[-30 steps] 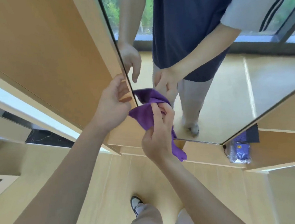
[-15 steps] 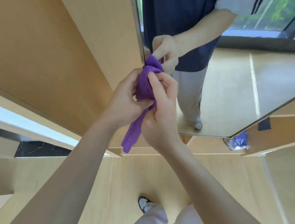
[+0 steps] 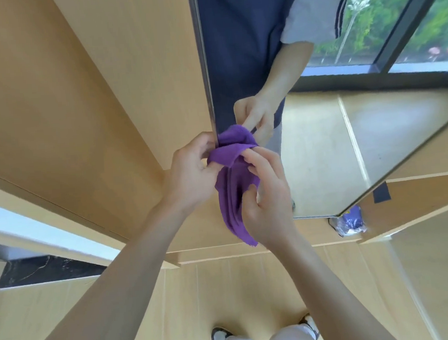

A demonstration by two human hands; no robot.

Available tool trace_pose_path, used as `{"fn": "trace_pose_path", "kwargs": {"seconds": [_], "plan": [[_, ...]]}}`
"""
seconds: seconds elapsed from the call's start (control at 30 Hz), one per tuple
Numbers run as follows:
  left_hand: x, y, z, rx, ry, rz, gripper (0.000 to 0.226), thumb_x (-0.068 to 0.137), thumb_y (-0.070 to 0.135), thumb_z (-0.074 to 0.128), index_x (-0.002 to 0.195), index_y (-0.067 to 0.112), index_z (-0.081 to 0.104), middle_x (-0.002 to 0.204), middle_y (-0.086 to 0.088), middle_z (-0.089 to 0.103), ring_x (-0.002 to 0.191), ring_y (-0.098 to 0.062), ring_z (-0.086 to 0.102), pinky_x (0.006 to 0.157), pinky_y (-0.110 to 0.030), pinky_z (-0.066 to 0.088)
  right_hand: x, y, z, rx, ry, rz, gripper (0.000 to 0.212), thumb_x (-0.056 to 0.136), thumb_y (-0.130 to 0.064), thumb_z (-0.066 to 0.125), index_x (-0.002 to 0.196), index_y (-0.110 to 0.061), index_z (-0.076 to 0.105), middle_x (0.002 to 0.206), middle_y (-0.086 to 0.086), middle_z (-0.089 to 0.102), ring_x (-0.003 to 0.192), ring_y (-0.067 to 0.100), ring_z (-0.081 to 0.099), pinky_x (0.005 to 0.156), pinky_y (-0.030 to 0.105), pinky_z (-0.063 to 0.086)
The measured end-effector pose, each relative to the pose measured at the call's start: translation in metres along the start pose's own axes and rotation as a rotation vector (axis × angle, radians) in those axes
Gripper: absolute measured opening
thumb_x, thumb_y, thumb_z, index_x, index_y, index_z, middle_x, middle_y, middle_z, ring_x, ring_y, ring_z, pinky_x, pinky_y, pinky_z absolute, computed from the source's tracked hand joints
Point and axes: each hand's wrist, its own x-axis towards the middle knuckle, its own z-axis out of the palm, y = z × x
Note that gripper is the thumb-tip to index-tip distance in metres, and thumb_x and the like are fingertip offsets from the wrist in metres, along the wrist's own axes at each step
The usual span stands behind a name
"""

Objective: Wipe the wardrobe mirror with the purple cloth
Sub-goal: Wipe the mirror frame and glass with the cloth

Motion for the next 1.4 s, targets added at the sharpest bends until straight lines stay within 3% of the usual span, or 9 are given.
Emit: {"fn": "trace_pose_path", "kwargs": {"seconds": [0.13, 0.23, 0.43, 0.7, 0.87, 0.97, 1.07, 1.23, 1.4], "plan": [[0.003, 0.006, -0.003, -0.05, -0.038, -0.035, 0.011, 0.09, 0.026, 0.07, 0.081, 0.025, 0.064, 0.076, 0.008, 0.069, 0.066, -0.007, 0.058, 0.063, -0.026, 0.051, -0.005, -0.009, -0.011, -0.023, 0.003, 0.003, 0.07, 0.071, 0.016, 0.039, 0.137, -0.003, 0.05, 0.134, 0.008, 0.049, 0.124, 0.013, 0.048, 0.102, 0.028, 0.046], [0.009, 0.012, -0.005, 0.023, -0.056, 0.009, 0.032, 0.084, 0.049, 0.06, 0.081, 0.018, 0.064, 0.073, -0.002, 0.067, 0.06, -0.013, 0.048, 0.058, -0.031, 0.047, -0.018, -0.017, -0.01, -0.035, 0.109, 0.021, 0.058, 0.073, 0.013, 0.043, 0.129, -0.002, 0.049, 0.126, 0.008, 0.048, 0.112, 0.008, 0.051, 0.091, 0.022, 0.046], [0.008, 0.023, -0.006, 0.101, -0.055, 0.033, 0.032, 0.082, 0.053, 0.056, 0.074, 0.023, 0.061, 0.072, -0.01, 0.063, 0.068, -0.036, 0.052, 0.061, -0.043, 0.05, -0.019, 0.0, 0.012, -0.252, -0.07, 0.092, 0.035, 0.082, -0.012, 0.051, 0.117, -0.016, 0.052, 0.11, 0.001, 0.051, 0.092, 0.026, 0.054, 0.074, 0.047, 0.049], [0.001, 0.019, -0.013, 0.053, -0.173, -0.044, 0.02, 0.078, 0.006, 0.069, 0.095, 0.014, 0.064, 0.091, 0.001, 0.075, 0.085, -0.019, 0.072, 0.085, -0.04, 0.058, -0.03, 0.034, 0.065, -0.338, 0.055, 0.234, 0.025, 0.086, -0.005, 0.057, 0.108, -0.014, 0.05, 0.11, 0.01, 0.049, 0.097, 0.032, 0.047, 0.074, 0.042, 0.047], [-0.004, 0.022, -0.015, 0.038, -0.182, -0.02, 0.023, 0.08, 0.012, 0.064, 0.101, 0.017, 0.058, 0.086, 0.006, 0.067, 0.082, -0.02, 0.069, 0.085, -0.039, 0.057, -0.066, 0.071, 0.086, -0.231, 0.03, 0.445, 0.037, 0.081, 0.009, 0.049, 0.112, -0.007, 0.061, 0.118, 0.011, 0.053, 0.109, 0.029, 0.046, 0.086, 0.035, 0.046], [-0.004, 0.023, -0.01, 0.091, -0.118, -0.004, 0.01, 0.09, 0.016, 0.066, 0.098, 0.02, 0.062, 0.079, 0.013, 0.063, 0.069, 0.001, 0.063, 0.07, -0.014, 0.049, -0.076, 0.079, 0.095, -0.105, -0.026, 0.678, 0.025, 0.069, 0.001, 0.047, 0.073, -0.023, 0.05, 0.077, -0.001, 0.048, 0.075, 0.025, 0.053, 0.06, 0.029, 0.043], [-0.001, 0.02, -0.007, 0.141, -0.067, -0.023, 0.002, 0.095, 0.018, 0.062, 0.094, 0.019, 0.063, 0.083, 0.014, 0.066, 0.073, 0.003, 0.062, 0.07, -0.005, 0.042, -0.075, 0.086, 0.102, -0.153, -0.132, 0.823, 0.023, 0.073, -0.002, 0.05, 0.076, -0.021, 0.038, 0.07, -0.008, 0.037, 0.068, 0.016, 0.046, 0.053, 0.018, 0.033], [0.001, 0.02, -0.007, 0.193, -0.055, -0.017, 0.01, 0.097, 0.019, 0.061, 0.1, 0.01, 0.066, 0.094, 0.007, 0.07, 0.083, 0.0, 0.064, 0.074, -0.005, 0.044, -0.081, 0.103, 0.1, -0.152, -0.229, 0.885, 0.025, 0.085, -0.006, 0.061, 0.087, -0.028, 0.049, 0.093, 0.0, 0.054, 0.084, 0.017, 0.051, 0.07, 0.025, 0.037], [-0.002, 0.017, -0.006, 0.182, -0.05, 0.0, 0.01, 0.097, 0.019, 0.061, 0.101, 0.011, 0.065, 0.094, 0.011, 0.069, 0.093, -0.009, 0.066, 0.086, -0.02, 0.049, -0.073, 0.105, 0.088, -0.031, -0.057, 0.922, 0.03, 0.087, 0.0, 0.055, 0.071, -0.025, 0.062, 0.068, -0.011, 0.052, 0.063, 0.009, 0.047, 0.061, 0.023, 0.029]]}}
